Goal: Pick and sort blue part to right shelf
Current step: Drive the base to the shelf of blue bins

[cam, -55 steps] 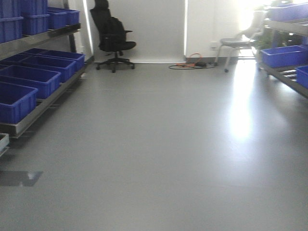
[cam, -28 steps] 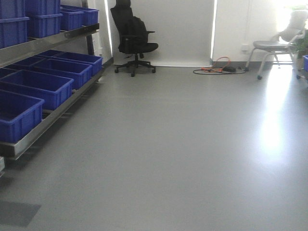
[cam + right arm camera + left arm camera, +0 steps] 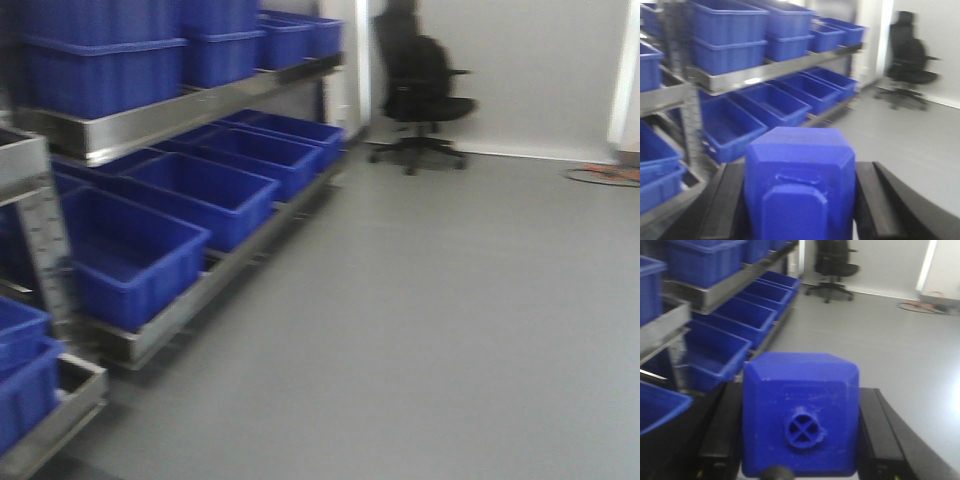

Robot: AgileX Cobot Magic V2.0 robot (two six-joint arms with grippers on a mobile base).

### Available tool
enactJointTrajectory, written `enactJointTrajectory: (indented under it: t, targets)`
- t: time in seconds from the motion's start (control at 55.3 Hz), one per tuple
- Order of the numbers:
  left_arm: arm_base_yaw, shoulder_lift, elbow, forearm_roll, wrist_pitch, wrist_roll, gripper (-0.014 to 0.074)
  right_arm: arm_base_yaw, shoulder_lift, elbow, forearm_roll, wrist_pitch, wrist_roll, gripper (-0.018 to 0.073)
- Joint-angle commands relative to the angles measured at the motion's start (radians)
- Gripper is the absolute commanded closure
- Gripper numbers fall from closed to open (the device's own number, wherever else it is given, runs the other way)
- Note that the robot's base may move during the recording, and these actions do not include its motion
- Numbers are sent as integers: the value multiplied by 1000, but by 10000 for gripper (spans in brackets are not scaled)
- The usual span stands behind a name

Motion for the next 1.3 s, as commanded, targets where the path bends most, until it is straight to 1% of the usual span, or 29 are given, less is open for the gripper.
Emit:
enactJointTrajectory:
  t: [0.0,1.284]
  targets:
    - [-5,13,-33,-3,-90,-4,220,-2,15,-27,2,-101,-3,354]
    - [-5,13,-33,-3,-90,-4,220,-2,15,-27,2,-101,-3,354]
